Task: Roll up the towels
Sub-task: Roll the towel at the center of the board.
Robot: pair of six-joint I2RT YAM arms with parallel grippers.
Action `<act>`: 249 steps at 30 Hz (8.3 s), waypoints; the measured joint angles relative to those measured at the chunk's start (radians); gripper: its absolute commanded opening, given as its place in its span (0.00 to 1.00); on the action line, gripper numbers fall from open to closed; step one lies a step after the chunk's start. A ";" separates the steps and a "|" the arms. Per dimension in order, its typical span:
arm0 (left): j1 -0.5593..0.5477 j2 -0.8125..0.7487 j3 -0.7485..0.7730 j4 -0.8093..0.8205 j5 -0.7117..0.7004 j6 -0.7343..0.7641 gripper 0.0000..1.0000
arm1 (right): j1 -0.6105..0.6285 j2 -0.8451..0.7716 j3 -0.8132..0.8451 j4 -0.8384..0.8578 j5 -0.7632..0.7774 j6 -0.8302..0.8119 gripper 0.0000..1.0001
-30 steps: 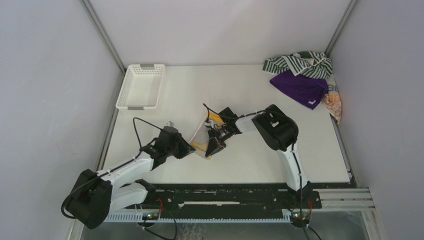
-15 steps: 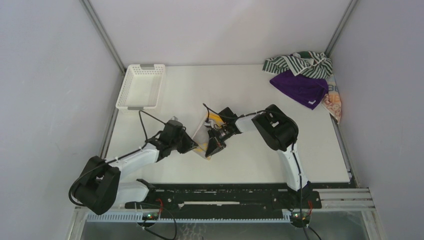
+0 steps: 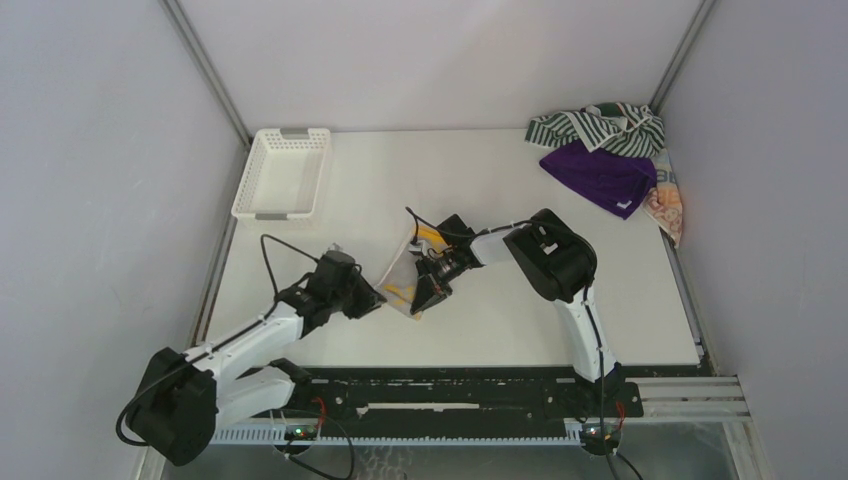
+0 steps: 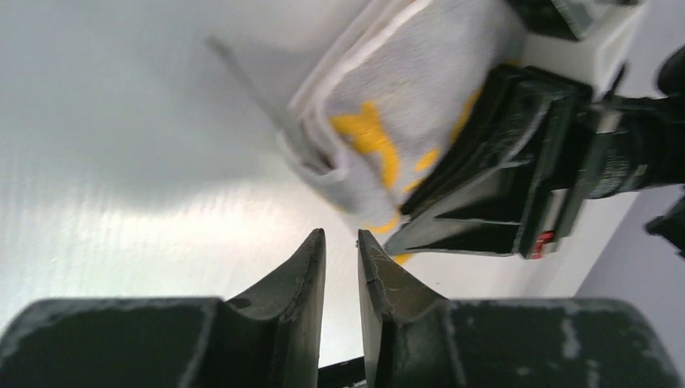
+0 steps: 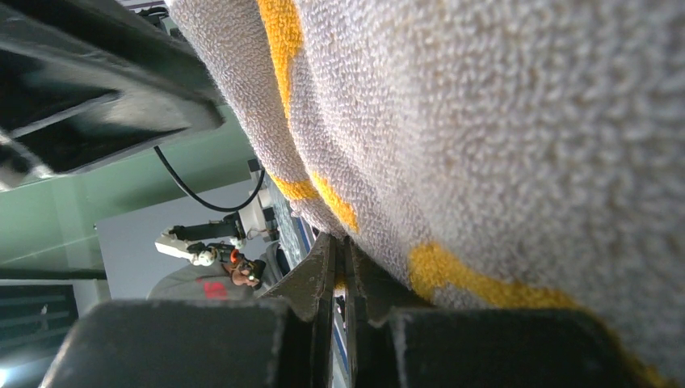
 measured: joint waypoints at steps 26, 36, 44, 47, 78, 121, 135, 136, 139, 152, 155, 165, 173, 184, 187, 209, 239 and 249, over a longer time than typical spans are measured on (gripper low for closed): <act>0.072 0.082 -0.069 0.161 0.017 -0.007 0.31 | 0.002 0.000 0.010 -0.020 0.006 -0.003 0.00; 0.083 0.085 -0.069 0.216 0.060 -0.009 0.35 | 0.002 0.006 0.031 -0.058 0.013 -0.013 0.00; 0.083 0.034 -0.072 0.239 0.069 -0.017 0.35 | 0.003 0.008 0.034 -0.060 0.013 -0.014 0.00; 0.083 0.034 -0.073 0.243 0.069 -0.018 0.35 | 0.003 0.008 0.034 -0.060 0.013 -0.014 0.00; 0.083 -0.023 -0.174 0.261 0.068 -0.030 0.38 | 0.006 0.008 0.035 -0.062 0.014 -0.017 0.00; 0.097 0.239 -0.020 0.214 0.045 -0.045 0.36 | 0.063 -0.154 0.073 -0.255 0.340 -0.120 0.27; 0.099 0.285 0.045 0.136 0.054 -0.032 0.37 | 0.311 -0.519 -0.097 -0.117 0.883 -0.400 0.49; 0.099 0.291 0.051 0.133 0.058 -0.029 0.37 | 0.333 -0.519 -0.119 -0.093 0.908 -0.424 0.50; 0.099 0.309 0.066 0.132 0.064 -0.024 0.37 | 0.376 -0.518 -0.159 -0.060 0.974 -0.483 0.51; 0.103 0.335 0.085 0.132 0.088 -0.007 0.37 | 0.471 -0.445 -0.165 0.025 1.210 -0.647 0.48; 0.103 0.335 0.085 0.132 0.089 -0.007 0.37 | 0.476 -0.427 -0.165 0.025 1.222 -0.669 0.48; 0.103 0.344 0.091 0.134 0.096 -0.006 0.37 | 0.494 -0.367 -0.158 0.041 1.290 -0.725 0.45; 0.103 0.348 0.093 0.134 0.100 -0.006 0.37 | 0.484 -0.313 -0.093 0.017 1.342 -0.739 0.31; 0.110 0.342 0.101 0.116 0.109 0.008 0.40 | 0.364 -0.301 -0.027 -0.092 1.098 -0.689 0.00; 0.112 0.326 0.101 0.088 0.108 0.018 0.43 | 0.303 -0.285 0.008 -0.137 0.955 -0.655 0.00; 0.129 0.017 0.022 0.035 0.096 0.045 0.66 | -0.022 0.074 0.122 -0.100 -0.096 -0.116 0.00; 0.058 0.325 0.126 0.007 0.032 -0.016 0.26 | -0.013 0.078 0.122 -0.066 -0.087 -0.057 0.02; 0.058 0.372 0.187 -0.061 0.040 -0.002 0.07 | 0.039 -0.034 0.129 -0.187 0.110 -0.172 0.40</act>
